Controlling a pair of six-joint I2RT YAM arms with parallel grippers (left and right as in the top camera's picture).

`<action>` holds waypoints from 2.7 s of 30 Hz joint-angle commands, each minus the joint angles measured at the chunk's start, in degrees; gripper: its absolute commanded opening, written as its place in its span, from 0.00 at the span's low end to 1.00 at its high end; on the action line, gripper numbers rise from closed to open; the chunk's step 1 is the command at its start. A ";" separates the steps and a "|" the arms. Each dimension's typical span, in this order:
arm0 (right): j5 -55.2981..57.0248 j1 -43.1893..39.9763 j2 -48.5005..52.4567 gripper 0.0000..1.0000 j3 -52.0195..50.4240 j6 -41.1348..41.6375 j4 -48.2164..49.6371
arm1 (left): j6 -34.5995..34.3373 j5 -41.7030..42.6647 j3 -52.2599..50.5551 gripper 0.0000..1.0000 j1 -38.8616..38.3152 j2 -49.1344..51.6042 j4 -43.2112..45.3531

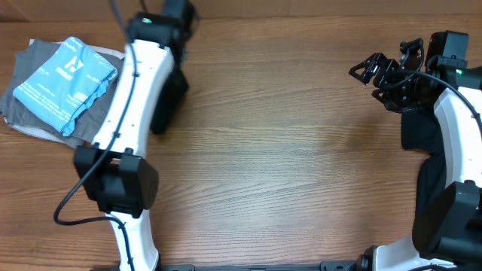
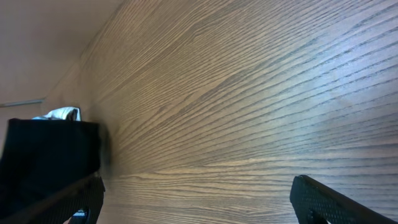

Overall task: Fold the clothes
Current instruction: 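Carry the black square left and lower it onto the grey clothes stack, then release the black square and press it flat on the stack with the left gripper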

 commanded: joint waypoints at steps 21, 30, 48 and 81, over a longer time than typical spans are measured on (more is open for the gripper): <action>-0.07 0.04 -0.37 1.00 0.35 -0.42 0.28 | 1.53 5.84 5.18 0.04 21.70 -2.67 5.81; -0.07 0.04 -0.37 1.00 0.35 -0.42 0.28 | 5.77 15.47 5.42 0.04 31.47 -2.64 9.99; -0.07 0.04 -0.37 1.00 0.35 -0.42 0.28 | 8.70 14.99 5.33 0.04 35.56 4.70 17.77; -0.07 0.04 -0.37 1.00 0.35 -0.42 0.28 | 1.29 59.52 3.34 0.04 42.12 3.06 7.93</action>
